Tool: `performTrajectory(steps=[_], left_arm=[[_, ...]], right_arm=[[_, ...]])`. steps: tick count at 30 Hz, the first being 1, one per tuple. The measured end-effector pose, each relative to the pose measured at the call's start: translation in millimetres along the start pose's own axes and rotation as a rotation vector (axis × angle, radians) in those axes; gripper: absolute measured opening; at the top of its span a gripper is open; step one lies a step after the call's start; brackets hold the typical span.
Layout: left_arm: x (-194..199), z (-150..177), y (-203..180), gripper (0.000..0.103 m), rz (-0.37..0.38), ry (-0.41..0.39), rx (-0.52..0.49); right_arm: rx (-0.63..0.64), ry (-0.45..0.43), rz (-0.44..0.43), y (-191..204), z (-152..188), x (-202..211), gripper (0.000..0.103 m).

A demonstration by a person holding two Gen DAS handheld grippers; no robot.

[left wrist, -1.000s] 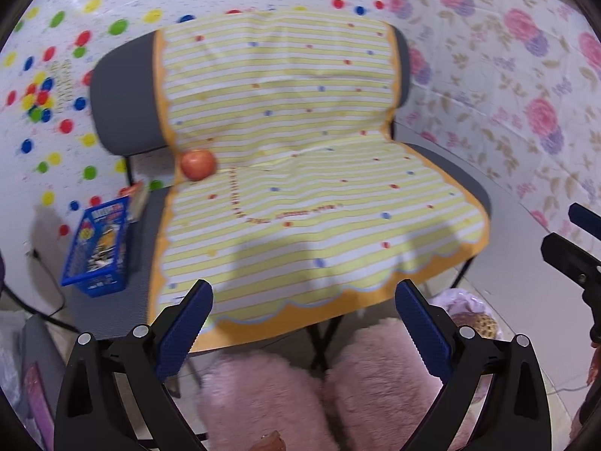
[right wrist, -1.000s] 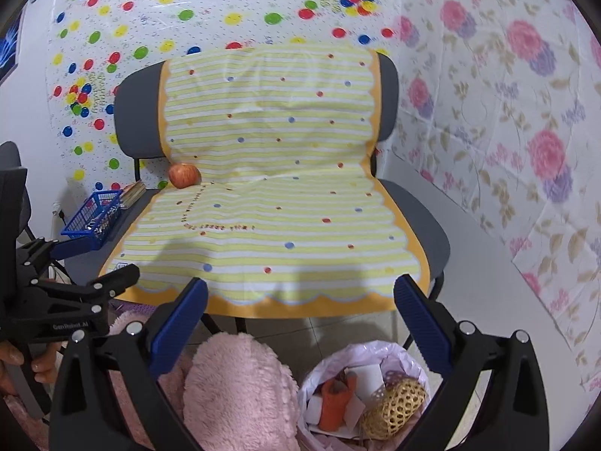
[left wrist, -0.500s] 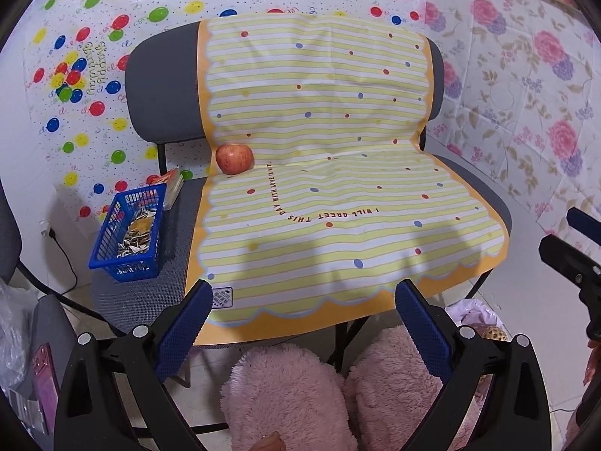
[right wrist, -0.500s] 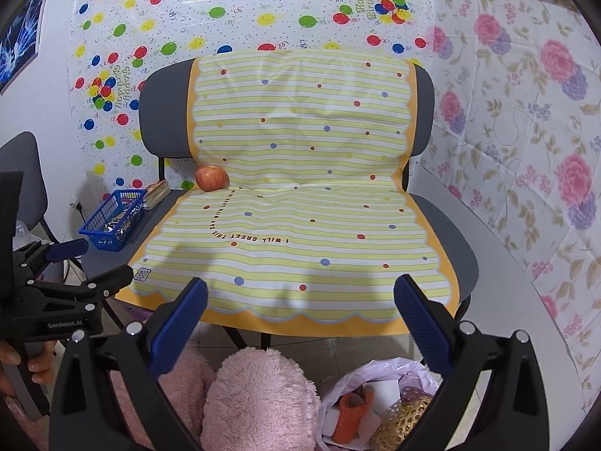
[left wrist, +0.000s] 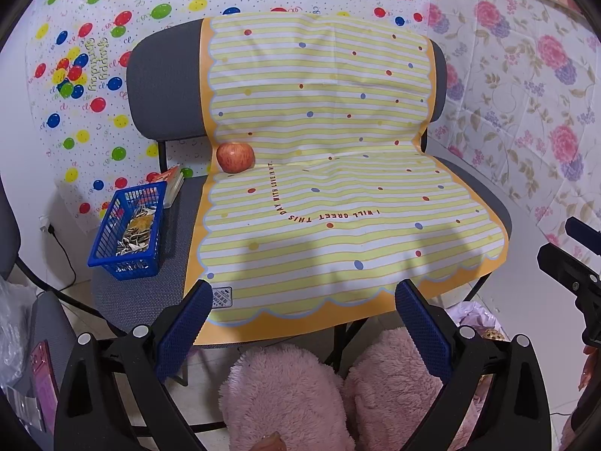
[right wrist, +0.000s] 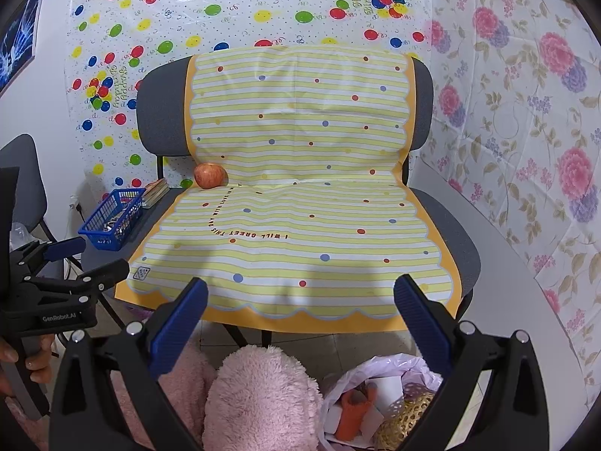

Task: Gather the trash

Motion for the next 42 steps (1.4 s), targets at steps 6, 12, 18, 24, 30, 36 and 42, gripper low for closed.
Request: performTrajectory(steps=[6, 12, 18, 24, 30, 36, 42], left_arm=[[0, 0, 0, 0.096, -0.001, 0.000, 0.000], [-1, 0, 0, 0.096, 0.000, 0.002, 0.000], [-2, 2, 0, 0.096, 0.004, 0.006, 0.008], [-3, 3, 1, 0.096, 0.003, 0.004, 0.010], [0, 2, 1, 0.096, 0.002, -0.004, 0.011], [0, 1, 3, 0.096, -0.004, -0.012, 0.024], [-7, 0, 1, 0.096, 0.018, -0.027, 0.008]], right_arm=[[-0.002, 0.001, 0.000, 0, 1, -1, 0.097], [-0.002, 0.005, -0.001, 1, 3, -2, 0.097], [-0.006, 0.012, -0.001, 3, 8, -4, 0.097], [-0.010, 0.016, -0.003, 1, 9, -6, 0.097], [-0.010, 0.016, -0.005, 0, 9, -6, 0.097], [-0.016, 0.021, -0.006, 0, 11, -8, 0.097], [-0.033, 0.032, -0.005, -1, 15, -15, 0.097]])
Point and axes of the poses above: each gripper's, at about its wrist camera, not at the fingertips, and x roughly against the way its jaws point, y to its left, z to its underside, the point moved 8 cm from there along -x, roughly the way its jaws point, and after that the axes turned 9 degrees about z, right-handed, at the moved point
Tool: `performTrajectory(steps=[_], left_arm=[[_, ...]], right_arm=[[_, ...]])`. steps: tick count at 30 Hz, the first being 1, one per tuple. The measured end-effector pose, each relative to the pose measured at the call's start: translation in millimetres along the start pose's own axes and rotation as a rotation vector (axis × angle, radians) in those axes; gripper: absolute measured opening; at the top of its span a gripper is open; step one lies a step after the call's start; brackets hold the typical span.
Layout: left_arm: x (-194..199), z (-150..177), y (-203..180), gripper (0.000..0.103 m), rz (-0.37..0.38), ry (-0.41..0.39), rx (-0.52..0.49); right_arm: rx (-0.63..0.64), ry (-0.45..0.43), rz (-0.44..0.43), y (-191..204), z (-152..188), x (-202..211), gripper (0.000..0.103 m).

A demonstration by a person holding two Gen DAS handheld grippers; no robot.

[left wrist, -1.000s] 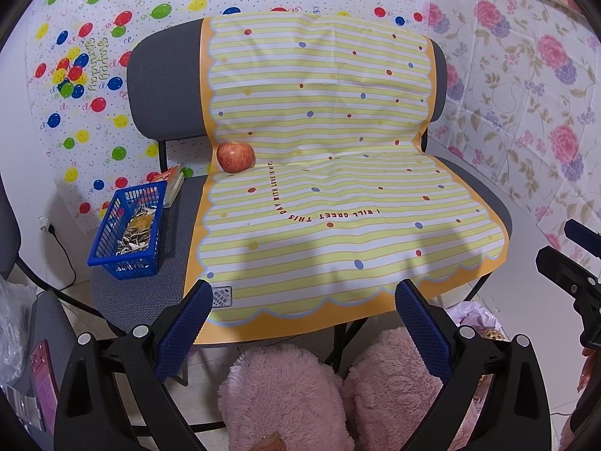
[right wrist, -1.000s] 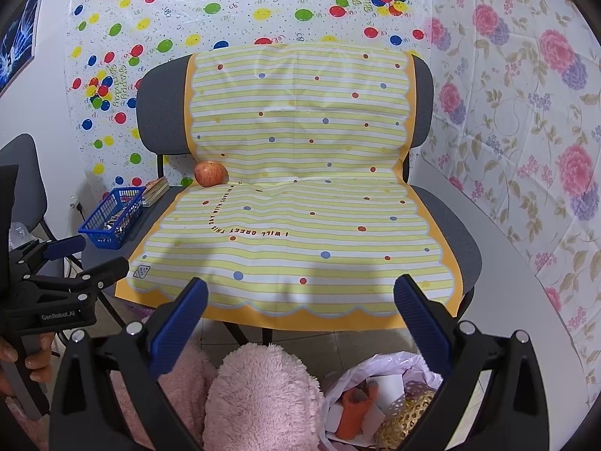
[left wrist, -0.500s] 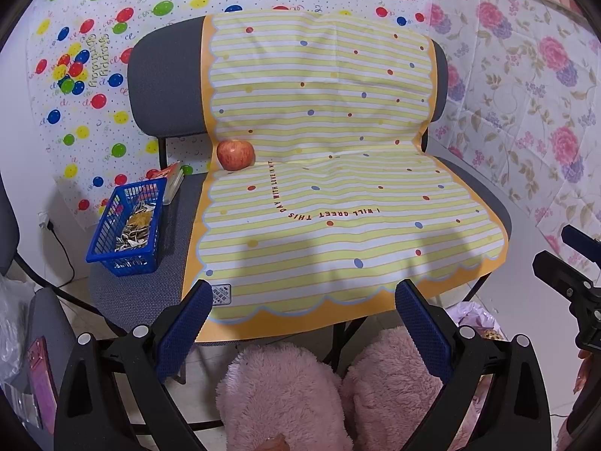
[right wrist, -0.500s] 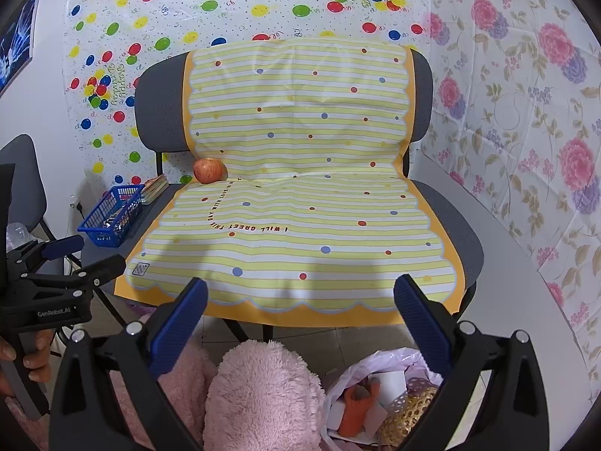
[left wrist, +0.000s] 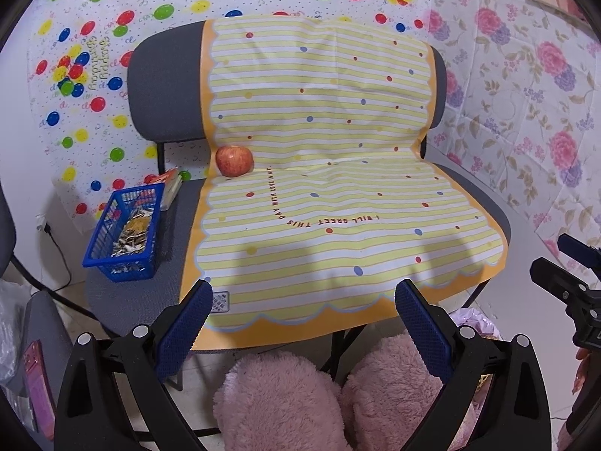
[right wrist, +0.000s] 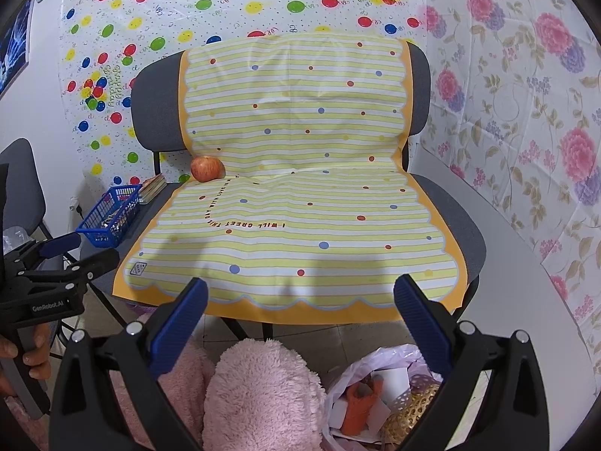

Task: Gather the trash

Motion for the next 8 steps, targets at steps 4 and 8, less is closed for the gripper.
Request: performTrajectory(steps=[4, 8], left_arm=[[-17, 2, 3, 0.096, -0.013, 0.038, -0.005], [-35, 7, 13, 0.097, -0.014, 0.065, 0.019]], right_arm=[[0.002, -0.003, 0.000, -4, -7, -15, 0.097], [0.004, -0.029, 0.033, -23, -27, -54, 0.097]])
Point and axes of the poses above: each gripper's, at about its wrist camera, not at the fingertips, and x roughly against the way its jaws point, y to its left, z to its underside, the point moved 8 cm from there along -x, roughly the way its jaws point, and after that the axes turned 9 degrees about z, right-handed, at the moved point
